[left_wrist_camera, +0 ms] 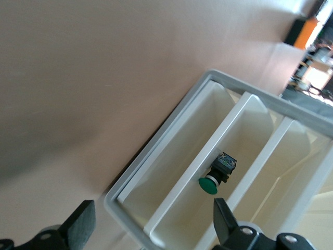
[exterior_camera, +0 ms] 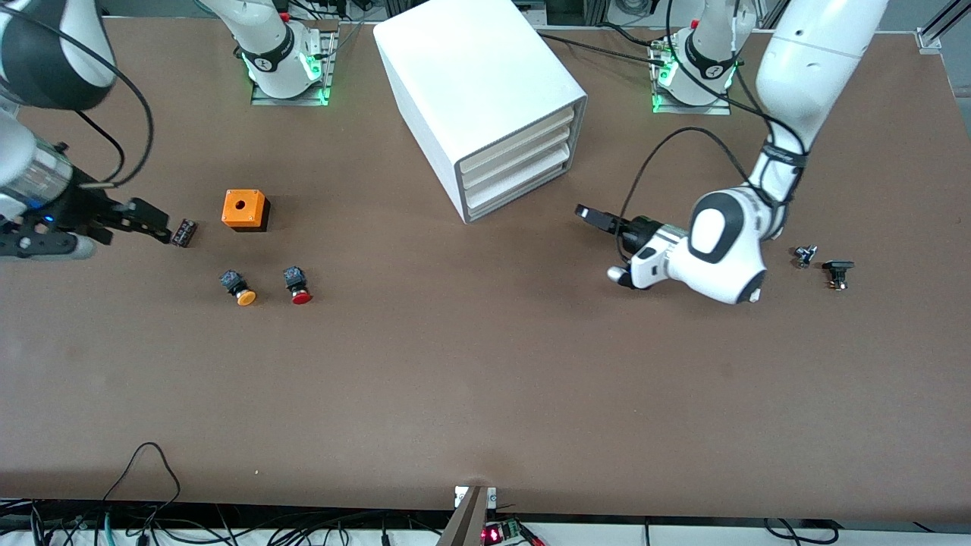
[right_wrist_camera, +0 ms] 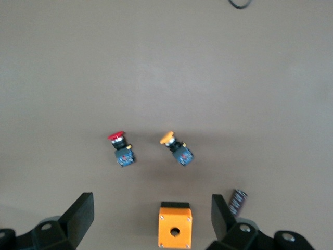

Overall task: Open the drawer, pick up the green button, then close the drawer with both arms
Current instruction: 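Reach the left gripper to the cabinet's drawer handle while the right gripper advances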

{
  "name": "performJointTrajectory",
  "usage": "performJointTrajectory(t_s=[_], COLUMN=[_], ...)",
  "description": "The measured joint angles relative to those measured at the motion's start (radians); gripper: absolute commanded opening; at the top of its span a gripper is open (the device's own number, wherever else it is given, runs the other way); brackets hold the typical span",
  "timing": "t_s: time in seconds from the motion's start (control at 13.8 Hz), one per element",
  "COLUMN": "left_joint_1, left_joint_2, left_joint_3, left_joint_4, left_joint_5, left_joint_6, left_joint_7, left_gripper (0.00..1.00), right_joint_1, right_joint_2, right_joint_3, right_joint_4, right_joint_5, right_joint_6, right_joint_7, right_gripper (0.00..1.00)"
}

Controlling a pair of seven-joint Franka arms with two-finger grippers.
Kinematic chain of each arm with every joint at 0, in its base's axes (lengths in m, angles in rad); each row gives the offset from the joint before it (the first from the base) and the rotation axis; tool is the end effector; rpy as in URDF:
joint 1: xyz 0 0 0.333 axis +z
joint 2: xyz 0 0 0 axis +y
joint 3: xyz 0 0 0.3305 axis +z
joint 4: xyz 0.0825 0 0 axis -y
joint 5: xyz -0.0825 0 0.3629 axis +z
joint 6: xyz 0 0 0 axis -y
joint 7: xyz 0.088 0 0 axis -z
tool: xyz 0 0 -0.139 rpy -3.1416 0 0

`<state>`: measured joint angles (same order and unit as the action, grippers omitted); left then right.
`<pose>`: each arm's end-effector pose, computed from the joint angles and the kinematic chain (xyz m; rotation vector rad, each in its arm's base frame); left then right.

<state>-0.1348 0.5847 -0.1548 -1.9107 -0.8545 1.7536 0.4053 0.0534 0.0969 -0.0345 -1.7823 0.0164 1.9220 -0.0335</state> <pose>0.4948 -0.2405 0.1973 2.1480 -0.2070 -0.7755 0.5786 0.0132 0.4874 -3.1281 -0.0740 -0.0672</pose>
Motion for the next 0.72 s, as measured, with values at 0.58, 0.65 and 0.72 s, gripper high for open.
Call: performJointTrajectory(t_s=[0.58,0.65,0.72], left_joint_1=[-0.01,-0.01,-0.01], left_joint_2=[0.008,0.008,0.008], left_joint_3=[-0.177,-0.186,-0.193], left_joint_4=[-0.174,-0.185,-0.197], left_joint_5=[-0.11,-0.113,-0.116], left_joint_6=[0.142,0.154,0.173], left_joint_7=[0.096,0.097,0.097], left_gripper=[0.93,0.74,0.3], right_joint_1=[0.09,0.102,0.116], right_joint_2=[0.088,0.094,0.096], right_joint_3=[0.002,0.002,0.003], right_joint_4=[0.035,0.041,0.044], right_joint_5=[-0.001,-0.001,-0.001], right_joint_6=[0.015,0.015,0.015], right_joint_7=[-0.002,-0.002,-0.002], right_gripper=[1.0,1.0,1.0])
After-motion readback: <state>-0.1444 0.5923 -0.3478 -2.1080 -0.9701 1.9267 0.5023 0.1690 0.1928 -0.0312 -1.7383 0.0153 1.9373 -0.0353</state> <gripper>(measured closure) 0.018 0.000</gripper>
